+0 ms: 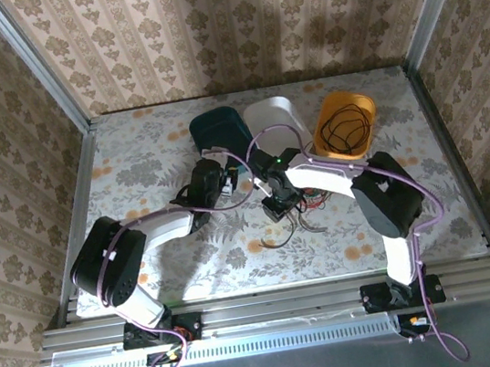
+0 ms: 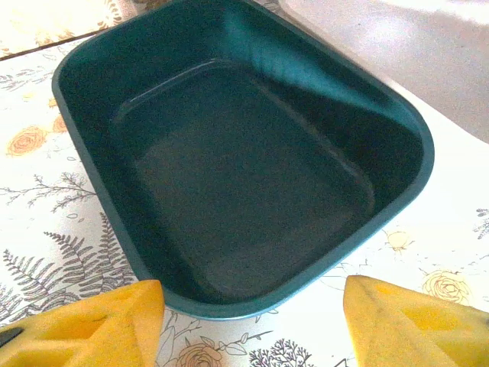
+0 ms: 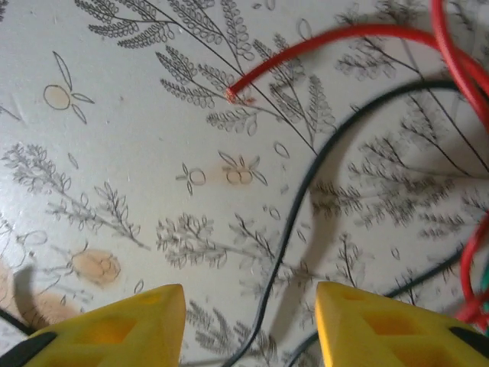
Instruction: Untangle the cables
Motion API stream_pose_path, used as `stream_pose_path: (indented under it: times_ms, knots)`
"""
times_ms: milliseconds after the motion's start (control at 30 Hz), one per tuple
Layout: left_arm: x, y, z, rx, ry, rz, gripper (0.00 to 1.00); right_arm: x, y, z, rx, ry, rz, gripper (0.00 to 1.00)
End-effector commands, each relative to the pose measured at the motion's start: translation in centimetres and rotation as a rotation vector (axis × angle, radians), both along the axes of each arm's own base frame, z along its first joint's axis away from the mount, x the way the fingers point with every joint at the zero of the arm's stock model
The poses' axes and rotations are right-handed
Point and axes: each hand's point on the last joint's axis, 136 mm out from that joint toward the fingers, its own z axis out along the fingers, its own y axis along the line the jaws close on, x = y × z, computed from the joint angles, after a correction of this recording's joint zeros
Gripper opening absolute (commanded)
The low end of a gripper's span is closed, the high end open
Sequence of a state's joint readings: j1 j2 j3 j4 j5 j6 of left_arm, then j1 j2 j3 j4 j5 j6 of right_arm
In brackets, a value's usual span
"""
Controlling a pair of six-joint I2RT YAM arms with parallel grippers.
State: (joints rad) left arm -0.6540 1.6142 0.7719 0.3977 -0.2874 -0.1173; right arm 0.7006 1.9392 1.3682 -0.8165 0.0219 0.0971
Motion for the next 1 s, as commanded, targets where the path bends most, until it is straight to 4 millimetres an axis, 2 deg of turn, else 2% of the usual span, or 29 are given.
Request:
stream_pose_path:
  times_ms: [0,100,200,267,333,400,533,633,767,867,967]
  knots:
    - [0.2,0.8,0.7,-0.028,-0.024,0.057,0.65,-0.9,-1.2,-2.5,-0.116,0.08,0.05,0.42]
    - [0.1,0.8,0.6,-0.03,-0.02,0.061,0.65,-0.8,-1.3,-3.9,-0.162,0.088,0.055,0.28]
    - [0.1,0.8,0.5,-0.029,-0.018,0.058,0.65,-0.5,-1.4,-4.3,-0.166,0.069,0.038,0.15]
    - [0.1,0.8,0.5,-0.021,-0.018,0.053,0.65,-0.1,-1.3,-3.6,-0.143,0.033,0.017,0.06]
    - [0.3,0.6,0.6,-0.02,-0.021,0.048,0.65,0.5,-0.9,-2.1,-0.089,-0.001,-0.009,0.02]
    - [0.4,0.4,0.8,-0.021,-0.027,0.041,0.65,1.1,0.0,0.4,0.004,-0.046,-0.019,0.01]
    - [0.7,0.0,0.8,-0.031,-0.032,0.036,0.65,1.7,1.9,7.8,0.245,-0.133,-0.009,0.01]
    - [0.9,-0.3,0.8,-0.046,-0.034,0.032,0.65,2.4,1.8,12.7,0.335,-0.219,-0.01,0.01]
    - [0.9,-0.8,0.5,-0.057,-0.035,0.022,0.65,4.6,-0.2,18.4,0.418,-0.346,-0.098,0.01]
    - [0.9,-1.4,0.4,-0.063,-0.035,0.006,0.65,7.4,-2.8,22.5,0.485,-0.47,-0.224,0.0]
    - [0.8,-2.1,0.3,-0.067,-0.035,-0.007,0.65,10.5,-5.8,25.4,0.484,-0.614,-0.34,0.0]
